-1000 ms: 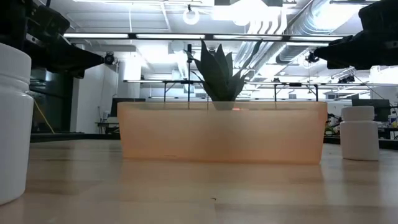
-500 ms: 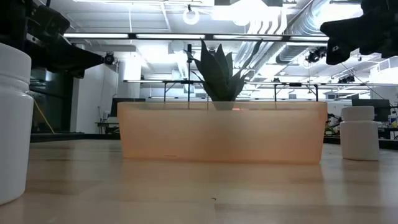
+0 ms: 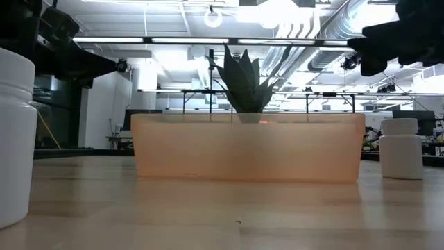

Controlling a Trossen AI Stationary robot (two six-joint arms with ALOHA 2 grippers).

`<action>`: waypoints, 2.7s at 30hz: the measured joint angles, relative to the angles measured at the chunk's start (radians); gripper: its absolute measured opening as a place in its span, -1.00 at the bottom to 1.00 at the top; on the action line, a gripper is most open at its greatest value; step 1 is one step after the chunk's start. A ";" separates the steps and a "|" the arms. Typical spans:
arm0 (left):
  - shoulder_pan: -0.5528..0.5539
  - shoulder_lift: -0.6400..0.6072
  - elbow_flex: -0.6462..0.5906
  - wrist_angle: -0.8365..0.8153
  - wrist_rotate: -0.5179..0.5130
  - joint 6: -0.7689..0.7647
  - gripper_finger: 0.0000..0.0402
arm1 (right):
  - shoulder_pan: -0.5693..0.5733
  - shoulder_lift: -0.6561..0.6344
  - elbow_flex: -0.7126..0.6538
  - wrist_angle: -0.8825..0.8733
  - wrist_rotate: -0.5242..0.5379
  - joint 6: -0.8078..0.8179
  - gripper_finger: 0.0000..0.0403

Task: Pick and place pill bottles into a basket
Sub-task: Put the top right white pill bottle into the orange bin

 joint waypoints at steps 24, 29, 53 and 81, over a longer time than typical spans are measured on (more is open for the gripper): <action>0.000 0.000 0.000 0.004 -0.043 -0.041 -0.59 | 0.350 0.587 0.548 -0.567 0.386 0.343 0.31; 0.000 0.000 0.000 0.009 -0.096 -0.041 -0.59 | 0.412 0.673 0.549 -0.614 0.391 0.531 0.30; 0.000 0.000 0.000 0.019 -0.101 -0.041 -0.59 | 0.464 0.973 0.549 -0.685 0.331 0.625 0.30; 0.000 0.000 0.000 0.019 -0.100 -0.041 -0.59 | 0.455 0.994 0.507 -0.676 0.335 0.611 0.30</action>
